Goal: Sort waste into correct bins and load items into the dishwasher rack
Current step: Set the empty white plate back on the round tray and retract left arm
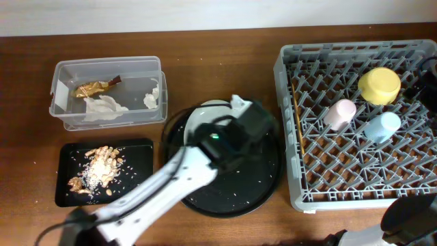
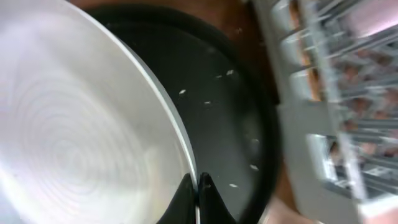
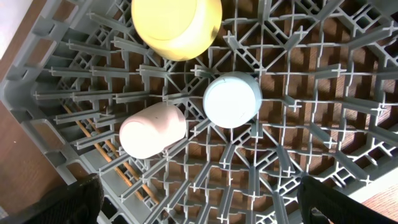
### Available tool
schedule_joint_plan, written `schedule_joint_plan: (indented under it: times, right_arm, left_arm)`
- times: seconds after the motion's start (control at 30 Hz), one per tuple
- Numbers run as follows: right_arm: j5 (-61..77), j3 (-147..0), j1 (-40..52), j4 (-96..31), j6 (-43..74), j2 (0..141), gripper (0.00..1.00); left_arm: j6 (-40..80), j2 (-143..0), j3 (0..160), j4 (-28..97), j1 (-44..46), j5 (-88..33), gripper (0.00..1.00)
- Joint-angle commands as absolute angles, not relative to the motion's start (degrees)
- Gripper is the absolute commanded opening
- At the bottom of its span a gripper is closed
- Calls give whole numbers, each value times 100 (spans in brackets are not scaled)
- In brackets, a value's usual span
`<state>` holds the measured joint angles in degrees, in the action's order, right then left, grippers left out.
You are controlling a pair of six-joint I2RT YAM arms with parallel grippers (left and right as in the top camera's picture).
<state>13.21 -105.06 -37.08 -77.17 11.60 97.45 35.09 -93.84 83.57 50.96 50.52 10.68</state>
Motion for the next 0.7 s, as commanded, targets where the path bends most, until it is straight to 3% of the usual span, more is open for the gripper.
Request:
schedule_joint_plan:
  times: [0.0,0.53,0.57,0.6,0.63,0.67]
  right_arm:
    - [1330,-10586,-3682,-7717,1142,9706,98]
    - [1330,-10586,-3682,-7717,1142,9706,98]
    - [1330,-10586,-3682,-7717,1142,9706,98]
    - [1330,-10586,-3682,-7717,1142,9706,98]
    - [1330,-10586,-3682,-7717,1144,9706,98]
    - [1330,-10586,-3682,-7717,1142,9706,98]
  left_arm:
    - [3671,-10110,8370,5052,5155,1931,1]
    - [3671,-10962,8370,5050,5157,1553,1]
    - [3671,-10962,8370,5050,5157,1520,15]
    - [3671,-10962,8370,5057,5157,1518,47]
    - [3669,-10960,8372,5061,5157,1518,69]
    - [3671,-10960,8372,5059,5155,1511,72]
